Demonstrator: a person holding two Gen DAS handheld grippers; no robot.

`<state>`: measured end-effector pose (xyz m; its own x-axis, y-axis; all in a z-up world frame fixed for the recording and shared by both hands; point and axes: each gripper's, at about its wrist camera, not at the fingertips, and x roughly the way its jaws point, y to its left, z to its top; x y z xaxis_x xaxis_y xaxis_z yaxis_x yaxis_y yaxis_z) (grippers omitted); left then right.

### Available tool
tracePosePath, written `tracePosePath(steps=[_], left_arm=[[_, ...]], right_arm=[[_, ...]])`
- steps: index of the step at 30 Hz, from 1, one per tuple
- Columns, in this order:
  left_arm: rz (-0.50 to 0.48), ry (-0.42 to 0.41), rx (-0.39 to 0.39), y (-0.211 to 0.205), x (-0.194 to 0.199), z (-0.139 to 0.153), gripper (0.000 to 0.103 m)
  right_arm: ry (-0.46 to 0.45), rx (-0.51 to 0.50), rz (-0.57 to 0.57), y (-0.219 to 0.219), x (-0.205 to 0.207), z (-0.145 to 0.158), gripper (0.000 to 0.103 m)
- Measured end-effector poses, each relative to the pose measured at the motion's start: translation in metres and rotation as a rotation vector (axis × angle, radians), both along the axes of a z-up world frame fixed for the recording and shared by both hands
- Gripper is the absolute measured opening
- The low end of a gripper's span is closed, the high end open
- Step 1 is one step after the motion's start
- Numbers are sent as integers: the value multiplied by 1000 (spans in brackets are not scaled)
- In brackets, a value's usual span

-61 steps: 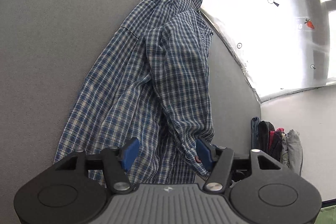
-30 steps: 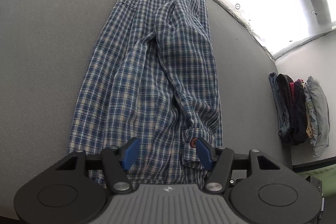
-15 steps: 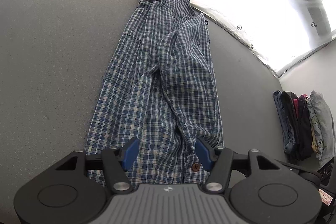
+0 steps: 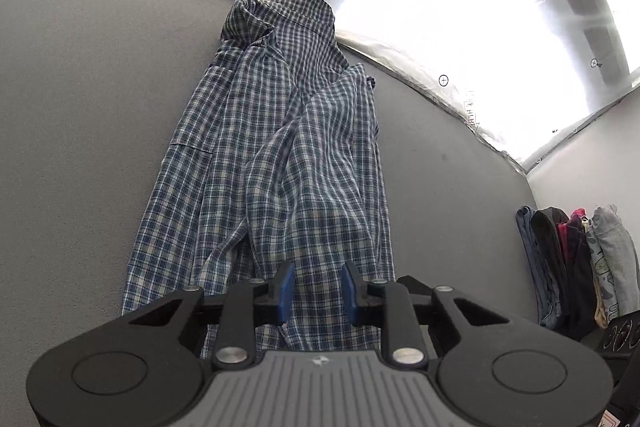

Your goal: Fold clothes

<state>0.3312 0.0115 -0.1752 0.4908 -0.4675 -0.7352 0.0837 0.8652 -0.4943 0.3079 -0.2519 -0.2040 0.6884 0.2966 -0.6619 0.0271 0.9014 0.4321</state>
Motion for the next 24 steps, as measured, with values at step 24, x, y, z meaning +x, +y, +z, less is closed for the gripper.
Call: tracePosePath(steps=[24], left_arm=[[32, 237, -15, -11, 120, -75, 15]], right_arm=[[135, 269, -11, -32, 256, -87, 0]])
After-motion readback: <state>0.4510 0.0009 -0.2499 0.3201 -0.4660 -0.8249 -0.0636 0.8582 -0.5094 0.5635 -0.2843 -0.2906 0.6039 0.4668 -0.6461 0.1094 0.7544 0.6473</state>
